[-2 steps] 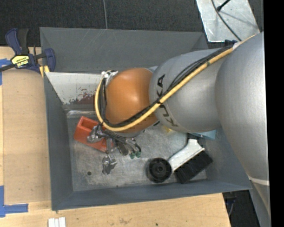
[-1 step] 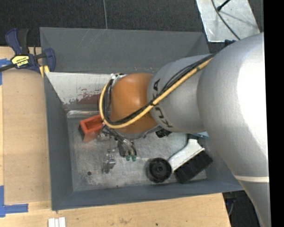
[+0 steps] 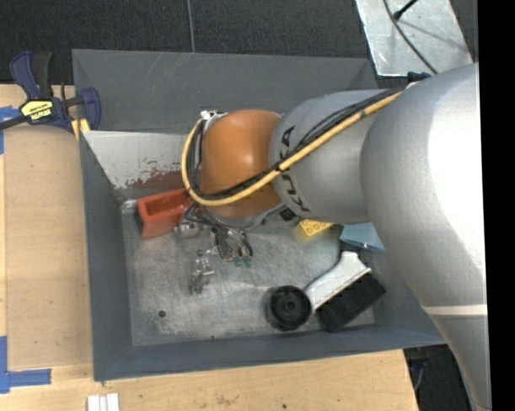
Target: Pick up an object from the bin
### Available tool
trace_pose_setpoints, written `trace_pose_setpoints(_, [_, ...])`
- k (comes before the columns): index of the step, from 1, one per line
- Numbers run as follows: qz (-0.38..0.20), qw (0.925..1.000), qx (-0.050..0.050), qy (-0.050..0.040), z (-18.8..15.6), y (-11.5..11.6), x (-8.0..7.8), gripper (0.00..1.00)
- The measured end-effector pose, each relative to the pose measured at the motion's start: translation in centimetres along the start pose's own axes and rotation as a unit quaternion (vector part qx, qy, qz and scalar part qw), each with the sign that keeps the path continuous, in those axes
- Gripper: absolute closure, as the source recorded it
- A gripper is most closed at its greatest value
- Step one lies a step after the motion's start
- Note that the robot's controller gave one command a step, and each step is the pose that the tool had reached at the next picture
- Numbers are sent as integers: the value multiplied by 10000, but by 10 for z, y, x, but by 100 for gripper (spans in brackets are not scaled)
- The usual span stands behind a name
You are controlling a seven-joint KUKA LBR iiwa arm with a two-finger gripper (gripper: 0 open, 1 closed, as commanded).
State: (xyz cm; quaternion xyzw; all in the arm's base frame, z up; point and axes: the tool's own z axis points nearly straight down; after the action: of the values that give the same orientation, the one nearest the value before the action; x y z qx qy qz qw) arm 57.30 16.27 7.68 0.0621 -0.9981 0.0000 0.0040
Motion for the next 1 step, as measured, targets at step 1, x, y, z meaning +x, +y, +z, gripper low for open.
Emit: trace_pose_setpoints(1, [-833, 9965, -20, -77, 1, -26, -4, 0])
